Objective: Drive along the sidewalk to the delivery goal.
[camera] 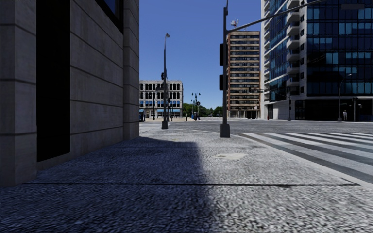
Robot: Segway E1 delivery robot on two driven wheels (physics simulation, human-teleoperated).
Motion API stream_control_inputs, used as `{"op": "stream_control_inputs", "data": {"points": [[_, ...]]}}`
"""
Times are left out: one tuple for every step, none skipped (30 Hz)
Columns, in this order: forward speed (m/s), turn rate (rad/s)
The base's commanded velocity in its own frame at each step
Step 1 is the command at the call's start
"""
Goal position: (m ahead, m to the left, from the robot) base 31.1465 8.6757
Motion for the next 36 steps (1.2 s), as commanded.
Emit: {"op": "stream_control_inputs", "data": {"points": [[2.00, 0.00], [2.00, 0.00], [2.00, 0.00], [2.00, 0.00], [2.00, 0.00], [2.00, 0.00], [2.00, 0.00], [2.00, 0.00], [2.00, 0.00], [2.00, 0.00], [2.00, 0.00], [2.00, 0.00], [2.00, 0.00], [2.00, 0.00], [2.00, 0.00], [2.00, 0.00], [2.00, 0.04], [2.00, 0.08], [2.00, 0.08], [2.00, 0.10], [2.00, 0.10], [2.00, 0.10], [2.00, 0.10], [2.00, 0.10], [2.00, 0.10], [2.00, 0.10], [2.00, 0.09], [2.00, 0.05], [2.00, 0.04], [2.00, 0.04], [2.00, 0.03], [2.00, 0.08], [2.00, 0.22], [2.00, 0.22], [2.00, 0.30], [2.00, 0.33]]}}
